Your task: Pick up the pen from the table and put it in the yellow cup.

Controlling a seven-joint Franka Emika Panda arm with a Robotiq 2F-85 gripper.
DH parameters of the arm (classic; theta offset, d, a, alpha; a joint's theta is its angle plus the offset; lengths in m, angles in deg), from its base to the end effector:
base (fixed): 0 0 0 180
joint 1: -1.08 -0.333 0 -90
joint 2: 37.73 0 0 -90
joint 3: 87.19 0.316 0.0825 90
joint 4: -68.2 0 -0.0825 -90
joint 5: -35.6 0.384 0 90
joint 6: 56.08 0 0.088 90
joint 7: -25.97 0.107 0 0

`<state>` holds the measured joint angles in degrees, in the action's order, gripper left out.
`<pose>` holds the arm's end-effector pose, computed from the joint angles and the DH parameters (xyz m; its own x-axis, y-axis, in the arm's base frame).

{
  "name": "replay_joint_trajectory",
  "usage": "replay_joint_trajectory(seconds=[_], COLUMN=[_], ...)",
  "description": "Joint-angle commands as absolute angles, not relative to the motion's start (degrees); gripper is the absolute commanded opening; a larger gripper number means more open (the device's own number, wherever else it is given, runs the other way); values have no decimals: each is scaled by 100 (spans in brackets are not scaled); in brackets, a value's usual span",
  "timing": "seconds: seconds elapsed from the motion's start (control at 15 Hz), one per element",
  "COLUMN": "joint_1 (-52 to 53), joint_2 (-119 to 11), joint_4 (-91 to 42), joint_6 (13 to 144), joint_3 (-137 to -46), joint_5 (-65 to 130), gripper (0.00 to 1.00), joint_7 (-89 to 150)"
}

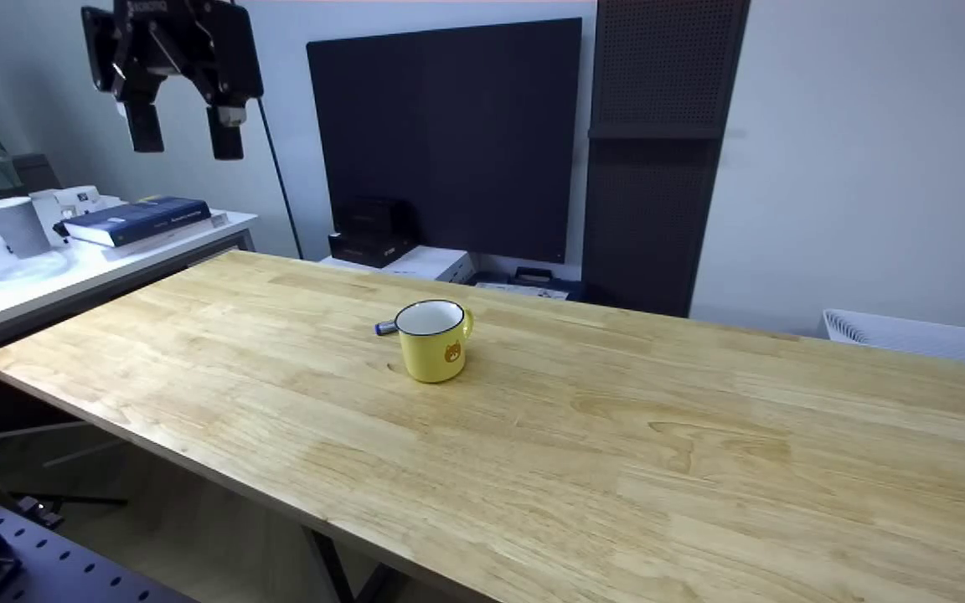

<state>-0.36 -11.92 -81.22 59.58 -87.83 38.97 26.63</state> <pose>0.3745 0.0088 0.3915 0.9900 -0.0214 -0.1397 -0.0289 -0.9982 -0.0522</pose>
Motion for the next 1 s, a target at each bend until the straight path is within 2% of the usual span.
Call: replay_joint_trajectory(seconds=[0.0, 0.33, 0.67, 0.73, 0.93], joint_1=[251, 866, 1056, 977, 922], joint_2=[-1426, -2919, -4643, -3864, -4200], joint_4=[-8079, -7474, -6303, -7021, -6861], joint_6=[6695, 8667, 9539, 9497, 9578], joint_3=[-8731, -9049, -9147, -9246, -9295], joint_5=[3779, 3671, 2962, 3352, 3328], gripper=[100, 100, 100, 100, 100], joint_7=[3166, 3530, 5067, 4282, 4309])
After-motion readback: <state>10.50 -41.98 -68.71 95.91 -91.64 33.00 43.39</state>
